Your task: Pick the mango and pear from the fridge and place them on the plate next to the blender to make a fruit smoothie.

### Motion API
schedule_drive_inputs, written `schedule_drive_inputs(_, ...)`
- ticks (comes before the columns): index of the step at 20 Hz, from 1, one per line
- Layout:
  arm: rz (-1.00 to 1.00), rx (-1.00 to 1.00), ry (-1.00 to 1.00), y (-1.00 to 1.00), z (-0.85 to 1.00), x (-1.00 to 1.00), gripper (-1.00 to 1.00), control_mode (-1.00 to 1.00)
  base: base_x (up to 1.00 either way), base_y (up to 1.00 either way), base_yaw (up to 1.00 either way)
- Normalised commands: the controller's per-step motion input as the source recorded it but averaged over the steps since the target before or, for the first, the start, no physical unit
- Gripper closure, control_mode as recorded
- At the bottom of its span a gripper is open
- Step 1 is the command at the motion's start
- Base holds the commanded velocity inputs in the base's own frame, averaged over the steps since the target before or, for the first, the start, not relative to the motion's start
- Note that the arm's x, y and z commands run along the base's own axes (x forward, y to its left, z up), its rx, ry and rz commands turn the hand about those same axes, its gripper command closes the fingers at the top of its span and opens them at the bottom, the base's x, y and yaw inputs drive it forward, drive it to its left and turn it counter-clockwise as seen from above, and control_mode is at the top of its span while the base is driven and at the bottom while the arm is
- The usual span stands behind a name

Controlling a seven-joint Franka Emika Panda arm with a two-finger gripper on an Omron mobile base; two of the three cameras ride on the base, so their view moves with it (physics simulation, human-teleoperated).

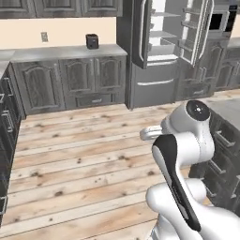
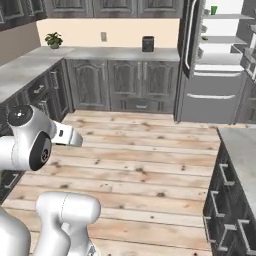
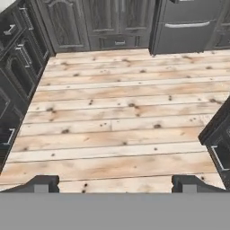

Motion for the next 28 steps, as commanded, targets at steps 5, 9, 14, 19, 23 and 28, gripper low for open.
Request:
schedule_drive_inputs(5, 0.0, 0.0, 0.0, 0.0, 0.0, 0.0, -1.0, 1.0, 1.0, 0.78, 0.06)
schedule_drive_inputs(9, 0.0, 0.0, 0.0, 0.0, 0.0, 0.0, -1.0, 1.0, 1.0, 0.56, 0.01)
schedule_drive_inputs(14, 0.0, 0.0, 0.0, 0.0, 0.0, 0.0, -1.0, 1.0, 1.0, 0.42, 0.0)
schedule_drive_inputs(19, 0.0, 0.0, 0.0, 0.0, 0.0, 0.0, -1.0, 1.0, 1.0, 0.02, 0.0)
schedule_drive_inputs(23, 0.0, 0.0, 0.0, 0.0, 0.0, 0.0, -1.0, 1.0, 1.0, -0.91, -0.07)
schedule_drive_inputs(28, 0.0, 0.0, 0.0, 0.0, 0.0, 0.0, -1.0, 1.0, 0.89, -1.0, -0.28)
